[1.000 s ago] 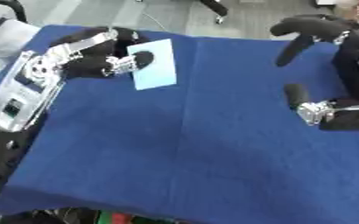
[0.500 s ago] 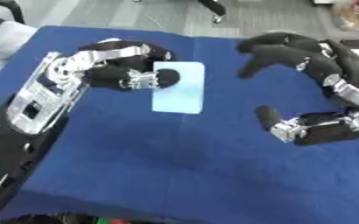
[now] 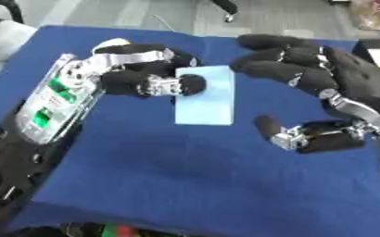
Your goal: Pick up the objects with one hand, pass them to the other hand, and then place them into the box on the other side of the table.
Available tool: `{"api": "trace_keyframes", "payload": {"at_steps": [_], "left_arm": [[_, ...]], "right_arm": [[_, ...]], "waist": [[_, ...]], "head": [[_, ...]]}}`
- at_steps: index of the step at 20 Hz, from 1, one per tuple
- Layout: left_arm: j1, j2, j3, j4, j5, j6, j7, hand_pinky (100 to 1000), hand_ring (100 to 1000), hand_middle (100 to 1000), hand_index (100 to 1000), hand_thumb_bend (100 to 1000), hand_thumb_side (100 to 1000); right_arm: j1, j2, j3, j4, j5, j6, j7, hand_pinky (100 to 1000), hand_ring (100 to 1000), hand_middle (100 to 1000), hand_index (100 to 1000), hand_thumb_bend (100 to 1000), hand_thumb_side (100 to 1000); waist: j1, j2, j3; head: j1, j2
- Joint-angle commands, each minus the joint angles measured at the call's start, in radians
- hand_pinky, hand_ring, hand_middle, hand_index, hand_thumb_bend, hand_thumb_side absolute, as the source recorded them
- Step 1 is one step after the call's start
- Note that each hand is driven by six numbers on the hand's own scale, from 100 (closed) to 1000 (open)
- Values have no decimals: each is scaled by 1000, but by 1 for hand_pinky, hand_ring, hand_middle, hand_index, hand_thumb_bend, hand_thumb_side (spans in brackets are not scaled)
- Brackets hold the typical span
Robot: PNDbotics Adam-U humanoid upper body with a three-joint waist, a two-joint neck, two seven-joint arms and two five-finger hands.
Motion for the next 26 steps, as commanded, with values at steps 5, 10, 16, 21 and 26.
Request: {"api": "trace_keyframes", "payload": {"at_steps": [5, 10, 16, 21, 26], "left_arm": [[-29, -18, -9, -35, 32, 48, -15, 742, 429, 283, 592, 100, 695], [-34, -30, -11, -46, 43, 66, -21, 742, 429, 283, 591, 100, 694], [-35, -36, -7, -48, 45, 73, -21, 742, 429, 284, 591, 100, 692], [-34, -34, 2, -41, 40, 70, -12, 742, 428, 282, 590, 100, 684], [-33, -35, 17, -25, 30, 61, 12, 741, 426, 281, 588, 100, 678]], "right_arm": [[-26, 11, 13, -29, 98, -12, -55, 930, 1000, 932, 1000, 211, 100], [-34, 19, 30, -27, 131, -19, -77, 927, 1000, 939, 1000, 200, 100], [-37, 24, 44, -25, 124, -24, -65, 924, 1000, 936, 1000, 141, 100], [-38, 21, 47, -32, 98, -24, -37, 921, 1000, 934, 1000, 118, 100], [-39, 17, 45, -40, 81, -21, -20, 922, 1000, 934, 1000, 101, 100]], "waist": [[1, -11, 4], [1, -11, 5], [1, -11, 5], [0, -12, 5], [-1, -14, 5]], "head": [[-6, 7], [-8, 7], [-10, 8], [-12, 9], [-10, 8]]}}
